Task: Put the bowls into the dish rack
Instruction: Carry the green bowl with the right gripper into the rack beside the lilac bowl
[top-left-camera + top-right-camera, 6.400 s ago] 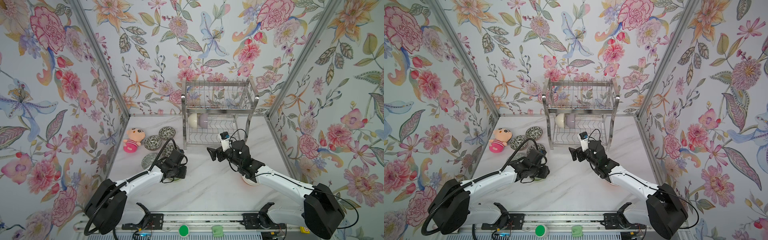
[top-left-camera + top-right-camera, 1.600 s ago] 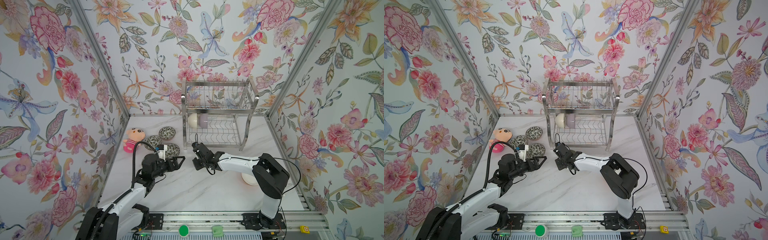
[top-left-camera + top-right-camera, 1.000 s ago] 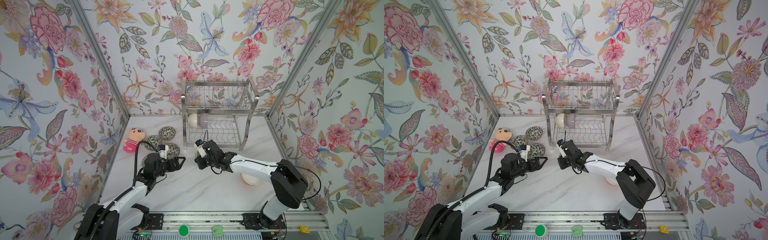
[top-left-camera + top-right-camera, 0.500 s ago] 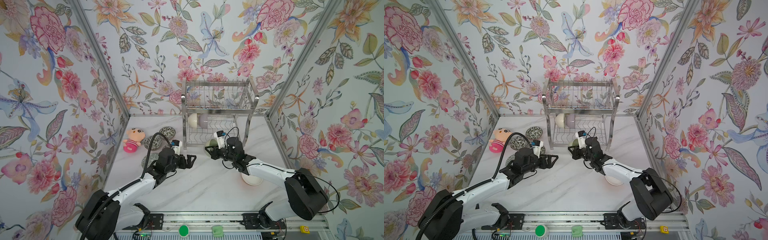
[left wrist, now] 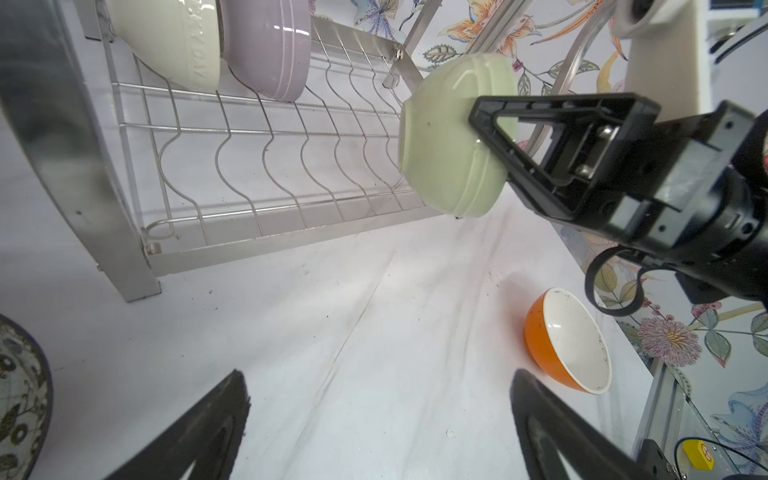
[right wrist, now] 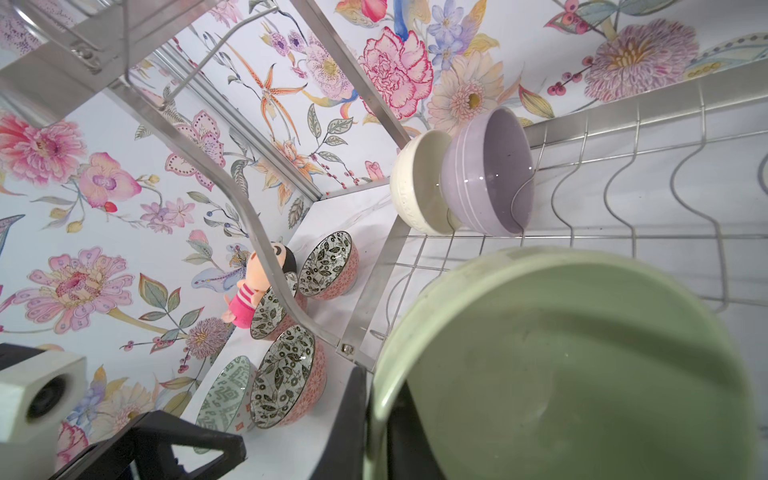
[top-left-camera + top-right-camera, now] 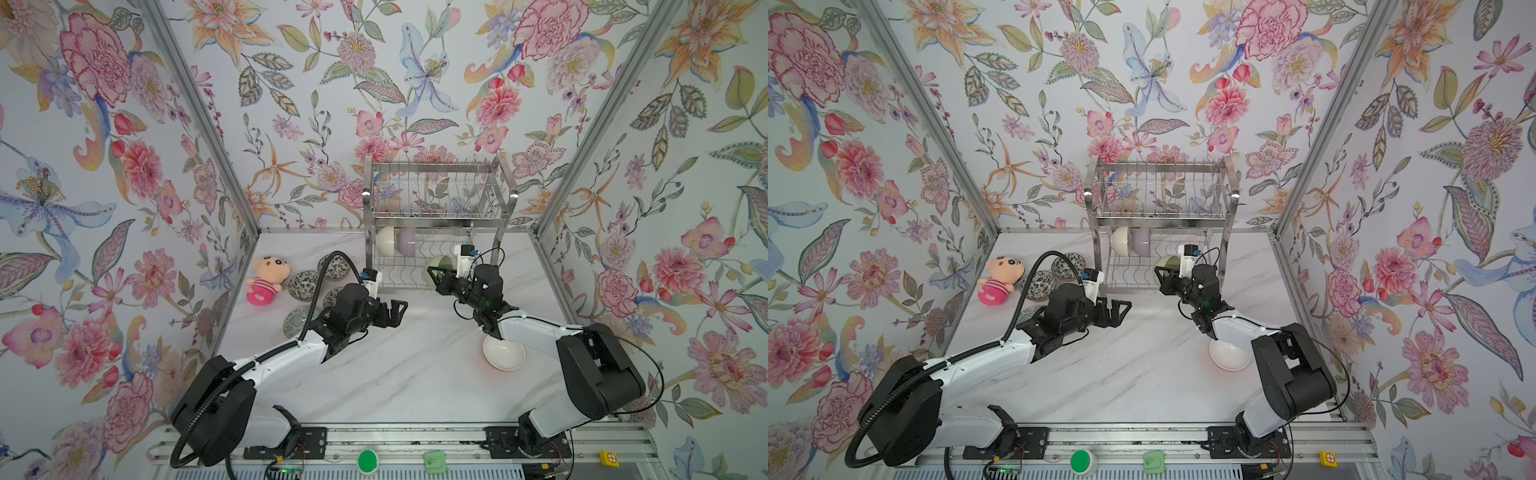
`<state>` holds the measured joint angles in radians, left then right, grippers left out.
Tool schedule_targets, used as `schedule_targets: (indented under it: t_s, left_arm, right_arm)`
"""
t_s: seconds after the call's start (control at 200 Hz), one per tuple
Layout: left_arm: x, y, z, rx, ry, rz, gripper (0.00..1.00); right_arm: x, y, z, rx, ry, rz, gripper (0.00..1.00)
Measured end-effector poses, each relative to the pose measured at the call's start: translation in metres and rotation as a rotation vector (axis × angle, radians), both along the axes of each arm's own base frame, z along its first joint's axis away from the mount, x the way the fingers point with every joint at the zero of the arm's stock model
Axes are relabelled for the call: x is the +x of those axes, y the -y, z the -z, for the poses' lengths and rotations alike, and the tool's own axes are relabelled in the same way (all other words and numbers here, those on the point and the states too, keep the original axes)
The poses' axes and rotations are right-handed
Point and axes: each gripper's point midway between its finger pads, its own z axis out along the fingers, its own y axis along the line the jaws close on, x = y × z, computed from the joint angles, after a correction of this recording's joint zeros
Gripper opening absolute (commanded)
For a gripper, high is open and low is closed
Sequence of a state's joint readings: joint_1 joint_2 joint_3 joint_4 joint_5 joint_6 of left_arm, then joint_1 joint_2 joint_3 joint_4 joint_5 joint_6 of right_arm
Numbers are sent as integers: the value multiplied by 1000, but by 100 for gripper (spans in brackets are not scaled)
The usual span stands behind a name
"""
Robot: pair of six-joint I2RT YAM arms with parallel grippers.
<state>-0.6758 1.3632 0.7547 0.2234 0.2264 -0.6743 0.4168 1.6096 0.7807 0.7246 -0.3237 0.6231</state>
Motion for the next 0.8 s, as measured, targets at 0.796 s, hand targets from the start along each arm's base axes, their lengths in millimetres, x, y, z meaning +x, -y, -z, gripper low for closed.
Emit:
schedule_targets:
  t_s: [0.796]
  left_arm:
    - [57,37,-17,91,93,7,99]
  right_arm:
    - [77,-3,14,232,45,104,0]
